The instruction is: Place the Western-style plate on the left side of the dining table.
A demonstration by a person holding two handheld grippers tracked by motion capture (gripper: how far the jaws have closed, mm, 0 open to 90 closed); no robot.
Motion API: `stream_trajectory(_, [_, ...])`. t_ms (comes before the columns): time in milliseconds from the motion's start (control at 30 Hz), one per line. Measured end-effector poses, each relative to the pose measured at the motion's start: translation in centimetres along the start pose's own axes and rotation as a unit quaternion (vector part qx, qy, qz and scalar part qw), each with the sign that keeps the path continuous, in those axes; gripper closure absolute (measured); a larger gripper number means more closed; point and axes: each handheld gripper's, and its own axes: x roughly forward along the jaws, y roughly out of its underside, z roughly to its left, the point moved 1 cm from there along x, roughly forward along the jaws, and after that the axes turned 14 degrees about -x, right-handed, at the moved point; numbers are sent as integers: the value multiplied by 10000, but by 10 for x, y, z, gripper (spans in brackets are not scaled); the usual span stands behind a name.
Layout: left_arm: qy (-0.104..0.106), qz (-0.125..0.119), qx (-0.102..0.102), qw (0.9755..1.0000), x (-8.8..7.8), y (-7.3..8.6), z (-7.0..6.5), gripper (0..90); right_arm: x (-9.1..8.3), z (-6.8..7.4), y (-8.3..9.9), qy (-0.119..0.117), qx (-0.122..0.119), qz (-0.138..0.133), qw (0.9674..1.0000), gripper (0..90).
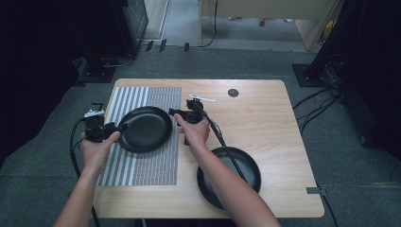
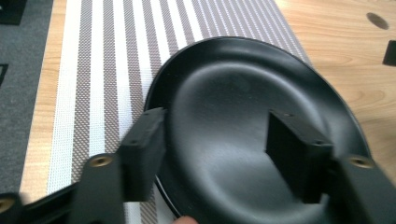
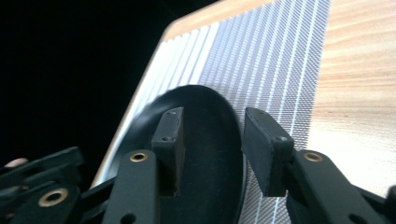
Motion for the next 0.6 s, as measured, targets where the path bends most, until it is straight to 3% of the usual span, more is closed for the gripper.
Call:
stream_trajectory(33, [-30, -11, 24, 10000, -3, 3, -2, 319, 0, 0, 0, 0, 0, 0, 10000, 578])
stream_trajectory(67, [-43, -7, 10, 10000, -6, 6, -5, 235, -10, 1, 0, -126, -125, -49, 9998, 528])
stream_trajectory(100, [-43, -7, 10, 10000, -6, 6, -5, 212, -10, 1, 0, -126, -125, -49, 9998, 528])
stream_trajectory(133, [-3, -1, -15, 10000, -10, 12, -9, 191, -19, 4, 0, 1, -518, -50, 9986, 509])
stream_trajectory(200, [20, -28, -19, 10000, -12, 15, -11, 176, -27, 5, -1, 91, -772, -88, 9969, 485])
stream_trajectory(333, [141, -155, 9, 9998, -22, 26, -18, 161, -43, 5, -2, 157, -950, -37, 9953, 440])
stream_trajectory(367, [145, -164, 62, 9997, -25, 29, -20, 138, -53, 4, -2, 227, -1082, 62, 9939, 383])
stream_trajectory(433, [251, -203, 113, 9994, -31, 37, -24, 135, -61, 2, -2, 252, -1315, 111, 9909, 357])
stream_trajectory(600, [437, -271, 242, 9984, -39, 45, -28, 135, -80, -1, -1, 173, -1416, 22, 9898, 323])
